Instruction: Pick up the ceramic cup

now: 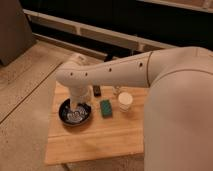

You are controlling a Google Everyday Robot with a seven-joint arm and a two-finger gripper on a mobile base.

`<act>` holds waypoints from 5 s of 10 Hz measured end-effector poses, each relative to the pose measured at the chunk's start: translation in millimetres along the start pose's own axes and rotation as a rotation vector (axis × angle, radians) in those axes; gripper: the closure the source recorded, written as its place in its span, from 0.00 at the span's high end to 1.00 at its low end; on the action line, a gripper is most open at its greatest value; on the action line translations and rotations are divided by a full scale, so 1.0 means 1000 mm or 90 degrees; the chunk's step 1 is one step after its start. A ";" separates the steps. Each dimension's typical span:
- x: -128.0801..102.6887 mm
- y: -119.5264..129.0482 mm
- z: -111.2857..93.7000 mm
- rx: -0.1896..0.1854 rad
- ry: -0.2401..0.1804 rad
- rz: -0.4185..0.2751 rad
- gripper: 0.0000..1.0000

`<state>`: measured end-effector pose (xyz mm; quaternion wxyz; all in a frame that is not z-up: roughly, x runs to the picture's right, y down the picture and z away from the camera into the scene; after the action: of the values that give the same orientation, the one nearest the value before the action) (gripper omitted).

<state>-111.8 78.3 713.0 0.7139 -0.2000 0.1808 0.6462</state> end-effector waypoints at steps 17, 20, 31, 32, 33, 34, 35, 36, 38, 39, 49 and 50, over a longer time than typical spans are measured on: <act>0.000 -0.141 -0.053 -0.051 -0.136 0.220 0.65; -0.011 -0.174 -0.054 -0.044 -0.138 0.261 0.65; -0.085 -0.217 0.002 -0.101 -0.101 0.247 0.65; -0.087 -0.212 0.013 -0.094 -0.089 0.231 0.65; -0.086 -0.204 0.029 -0.088 -0.067 0.212 0.65; -0.085 -0.197 0.040 -0.085 -0.050 0.200 0.65; -0.085 -0.194 0.045 -0.082 -0.042 0.194 0.65; -0.085 -0.196 0.044 -0.082 -0.044 0.194 0.65; -0.085 -0.197 0.045 -0.081 -0.044 0.196 0.65; -0.084 -0.196 0.044 -0.085 -0.044 0.196 0.65; -0.067 -0.213 0.099 0.002 0.015 0.227 0.65; -0.071 -0.218 0.105 0.010 0.018 0.222 0.65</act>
<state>97.7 53.8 850.8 0.5898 -0.1693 0.2278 0.7560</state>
